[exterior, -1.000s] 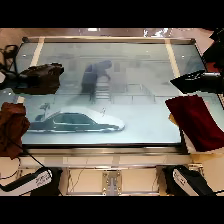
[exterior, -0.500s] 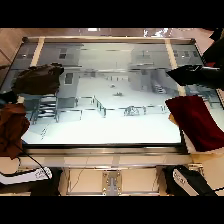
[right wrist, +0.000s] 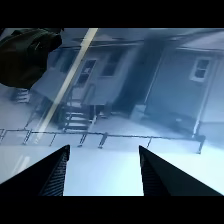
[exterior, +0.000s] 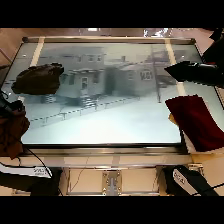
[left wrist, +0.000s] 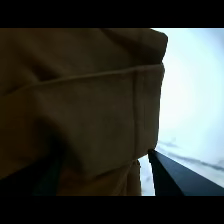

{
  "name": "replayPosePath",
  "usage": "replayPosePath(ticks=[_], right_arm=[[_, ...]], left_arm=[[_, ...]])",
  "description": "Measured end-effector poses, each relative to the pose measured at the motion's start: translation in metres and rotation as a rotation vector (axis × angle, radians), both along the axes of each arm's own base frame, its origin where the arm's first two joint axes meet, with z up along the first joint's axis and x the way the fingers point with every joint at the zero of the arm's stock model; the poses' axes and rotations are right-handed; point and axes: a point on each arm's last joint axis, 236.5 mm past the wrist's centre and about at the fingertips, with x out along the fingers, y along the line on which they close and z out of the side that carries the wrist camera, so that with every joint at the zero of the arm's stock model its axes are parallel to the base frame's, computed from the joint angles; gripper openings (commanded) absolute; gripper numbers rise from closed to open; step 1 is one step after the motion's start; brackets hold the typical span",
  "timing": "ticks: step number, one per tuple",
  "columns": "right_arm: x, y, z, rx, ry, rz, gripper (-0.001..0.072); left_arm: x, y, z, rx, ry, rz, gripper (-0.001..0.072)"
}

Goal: Fold the shirts.

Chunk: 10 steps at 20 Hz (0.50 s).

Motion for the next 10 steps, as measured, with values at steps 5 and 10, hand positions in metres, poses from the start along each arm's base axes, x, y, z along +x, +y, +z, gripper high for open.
replayPosePath(ticks=[5, 10], right_arm=[[0.004, 0.0, -0.004, 0.01, 0.014, -0.001, 0.0487], [0.011, -0.002, -0.005, 0.022, 0.013, -0.018, 0.0486]], left_arm=[[0.003, 0.018, 0.001, 0.077, -0.001, -0.025, 0.043], [-0.001, 0.026, -0.008, 0.099, 0.032, -0.038, 0.001]])
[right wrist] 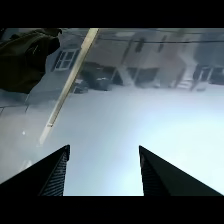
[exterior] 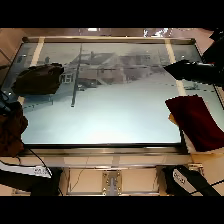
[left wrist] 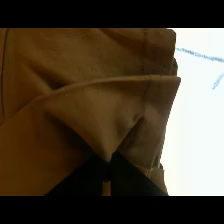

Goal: Fold the shirts.

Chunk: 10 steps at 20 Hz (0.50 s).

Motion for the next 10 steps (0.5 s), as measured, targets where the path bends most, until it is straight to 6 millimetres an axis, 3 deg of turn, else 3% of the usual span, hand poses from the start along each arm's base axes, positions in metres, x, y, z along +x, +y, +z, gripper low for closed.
replayPosePath(ticks=[3, 6, 8, 10], right_arm=[[0.003, -0.001, 0.001, 0.017, 0.005, -0.016, 0.0486], [0.004, 0.0, 0.003, 0.038, 0.011, -0.023, 0.0486], [0.002, 0.004, 0.008, 0.065, 0.008, -0.017, 0.0485], [-0.003, 0.012, 0.019, 0.104, -0.003, 0.004, 0.0486]], left_arm=[[-0.002, -0.002, -0.004, -0.011, 0.01, 0.003, 0.001], [0.002, -0.02, 0.006, -0.083, -0.035, 0.038, 0.001], [0.016, -0.045, 0.023, -0.185, -0.135, 0.073, 0.001], [0.037, -0.087, 0.049, -0.325, -0.248, 0.053, 0.0009]])
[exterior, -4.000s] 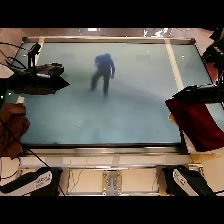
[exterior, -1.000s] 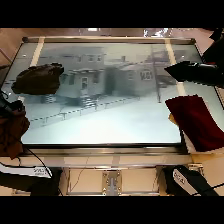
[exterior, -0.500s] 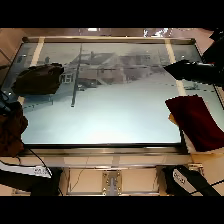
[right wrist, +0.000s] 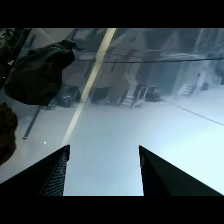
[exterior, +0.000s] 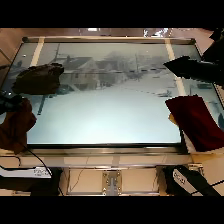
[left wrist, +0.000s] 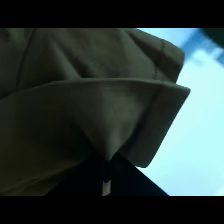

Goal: Fold the shirts.

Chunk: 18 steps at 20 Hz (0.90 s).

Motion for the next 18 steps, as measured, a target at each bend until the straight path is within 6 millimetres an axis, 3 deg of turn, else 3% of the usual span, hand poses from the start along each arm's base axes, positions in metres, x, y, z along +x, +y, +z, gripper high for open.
replayPosePath(ticks=[3, 5, 8, 12, 13, 14, 15, 18], right_arm=[[-0.017, 0.013, 0.021, 0.018, -0.022, 0.063, 0.0485], [-0.033, 0.021, 0.036, 0.003, -0.041, 0.116, 0.0485], [-0.058, 0.031, 0.061, -0.033, -0.083, 0.187, 0.0485], [-0.083, 0.037, 0.093, -0.081, -0.161, 0.232, 0.0485], [-0.086, 0.038, 0.099, -0.091, -0.178, 0.236, 0.0485], [-0.09, 0.038, 0.103, -0.101, -0.191, 0.238, 0.0485], [-0.091, 0.037, 0.107, -0.115, -0.203, 0.233, 0.0485], [-0.086, 0.023, 0.104, -0.198, -0.209, 0.178, 0.0485]], left_arm=[[0.025, -0.085, 0.048, -0.185, -0.147, -0.149, 0.0009], [0.026, -0.154, 0.075, -0.283, -0.181, -0.303, 0.001], [0.004, -0.265, 0.095, -0.397, -0.146, -0.584, 0.001], [-0.045, -0.398, 0.092, -0.454, -0.068, -0.958, 0.0021], [-0.056, -0.425, 0.086, -0.453, -0.056, -1.033, 0.0138], [-0.066, -0.45, 0.08, -0.452, -0.05, -1.096, 0.0421], [-0.072, -0.47, 0.074, -0.447, -0.055, -1.14, 0.0588], [-0.057, -0.496, 0.078, -0.409, -0.16, -1.157, 0.0584]])
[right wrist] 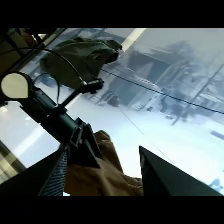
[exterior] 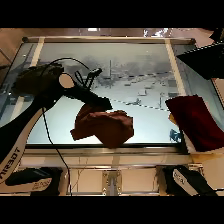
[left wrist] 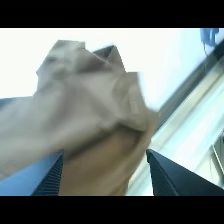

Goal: Fold the shirts.

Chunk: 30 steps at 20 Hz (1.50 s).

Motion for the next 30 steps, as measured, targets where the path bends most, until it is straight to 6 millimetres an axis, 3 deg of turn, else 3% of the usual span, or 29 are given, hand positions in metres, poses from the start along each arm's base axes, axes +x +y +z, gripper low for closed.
replayPosePath(ticks=[1, 3, 6, 9, 12, 14, 17, 19, 24, 30], right_arm=[[0.004, -0.009, -0.006, -0.04, 0.004, -0.037, 0.0485], [0.016, -0.033, -0.021, -0.13, 0.023, -0.125, 0.0485], [0.032, -0.063, -0.051, -0.221, 0.1, -0.218, 0.0485], [0.047, -0.073, -0.099, -0.23, 0.249, -0.234, 0.0485], [0.05, -0.068, -0.17, -0.199, 0.47, -0.189, 0.0485], [0.041, -0.055, -0.215, -0.151, 0.615, -0.138, 0.0485], [0.024, -0.028, -0.268, -0.103, 0.759, -0.068, 0.0486], [0.018, -0.007, -0.29, -0.095, 0.79, -0.035, 0.0486], [0.022, 0.047, -0.31, -0.117, 0.703, 0.023, 0.0486], [0.019, 0.077, -0.33, -0.282, 0.58, 0.089, 0.0485]], left_arm=[[0.014, 0.003, 0.009, -0.015, -0.042, 0.036, 0.0584], [0.051, 0.035, 0.036, -0.046, -0.134, 0.157, 0.0584], [0.097, 0.126, 0.059, -0.032, -0.184, 0.401, 0.0583], [0.098, 0.213, 0.045, 0.008, -0.073, 0.584, 0.0584], [0.081, 0.254, 0.009, 0.037, 0.081, 0.644, 0.0584], [0.08, 0.252, -0.01, 0.017, 0.138, 0.624, 0.0584], [0.089, 0.219, -0.036, -0.01, 0.139, 0.521, 0.0584], [0.096, 0.196, -0.059, 0.022, 0.116, 0.457, 0.0584], [0.092, 0.156, -0.122, 0.167, 0.087, 0.274, 0.0583], [0.094, 0.146, -0.144, 0.224, 0.036, 0.188, 0.0552]])
